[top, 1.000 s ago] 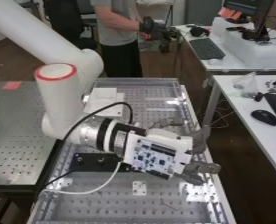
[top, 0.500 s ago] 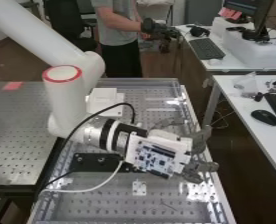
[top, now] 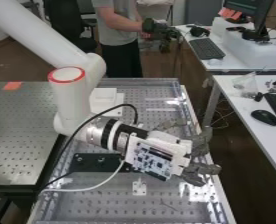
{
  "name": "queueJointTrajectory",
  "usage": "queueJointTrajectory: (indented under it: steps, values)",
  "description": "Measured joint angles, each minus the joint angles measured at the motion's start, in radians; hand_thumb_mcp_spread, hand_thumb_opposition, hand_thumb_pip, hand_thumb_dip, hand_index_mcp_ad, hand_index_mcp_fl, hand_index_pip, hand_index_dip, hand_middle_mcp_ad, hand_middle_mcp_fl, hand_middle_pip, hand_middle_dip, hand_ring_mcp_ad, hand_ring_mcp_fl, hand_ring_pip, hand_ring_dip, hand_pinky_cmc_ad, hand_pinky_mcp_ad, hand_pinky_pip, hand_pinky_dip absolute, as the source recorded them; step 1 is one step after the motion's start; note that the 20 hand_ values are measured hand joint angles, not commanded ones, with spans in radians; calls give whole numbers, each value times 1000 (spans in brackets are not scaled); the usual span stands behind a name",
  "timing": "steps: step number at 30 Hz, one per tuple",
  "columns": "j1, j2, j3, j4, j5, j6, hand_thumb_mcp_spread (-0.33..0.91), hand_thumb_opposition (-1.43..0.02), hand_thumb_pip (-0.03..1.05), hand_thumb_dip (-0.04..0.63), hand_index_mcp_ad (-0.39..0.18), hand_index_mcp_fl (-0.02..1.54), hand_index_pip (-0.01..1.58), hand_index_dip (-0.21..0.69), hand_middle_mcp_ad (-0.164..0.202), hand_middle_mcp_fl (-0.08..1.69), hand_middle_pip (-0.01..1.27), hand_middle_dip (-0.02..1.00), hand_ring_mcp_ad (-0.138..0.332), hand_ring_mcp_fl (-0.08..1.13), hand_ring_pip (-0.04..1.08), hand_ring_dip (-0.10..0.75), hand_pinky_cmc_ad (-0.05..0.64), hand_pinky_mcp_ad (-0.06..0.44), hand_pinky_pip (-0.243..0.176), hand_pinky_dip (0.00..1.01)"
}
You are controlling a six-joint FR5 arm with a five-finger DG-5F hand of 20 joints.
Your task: Grab the chopstick and place it in the clear container
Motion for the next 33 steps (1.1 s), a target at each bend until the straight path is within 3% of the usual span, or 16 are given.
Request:
queueJointTrajectory:
  steps: [4, 18, 28, 33]
  values:
    - [5, 0, 1, 5, 14, -3, 609, -831, 361, 307, -253, 672, 513, 422, 68, 775, 105, 850, 66, 258, 103, 330, 382, 305, -75, 152]
    - [8, -5, 13, -7, 16, -15, 642, -831, 361, 305, -276, 777, 531, 422, 63, 892, 127, 850, 70, 344, 115, 410, 365, 295, -75, 152]
    - [8, -9, 23, -19, 9, -8, 642, -831, 358, 305, -288, 813, 518, 422, 59, 937, 126, 850, 72, 360, 105, 414, 363, 295, -75, 152]
    - [9, -10, 22, -18, 18, -11, 691, -873, 358, 305, -305, 920, 560, 422, 61, 939, 129, 850, 68, 361, 110, 417, 365, 291, -75, 152]
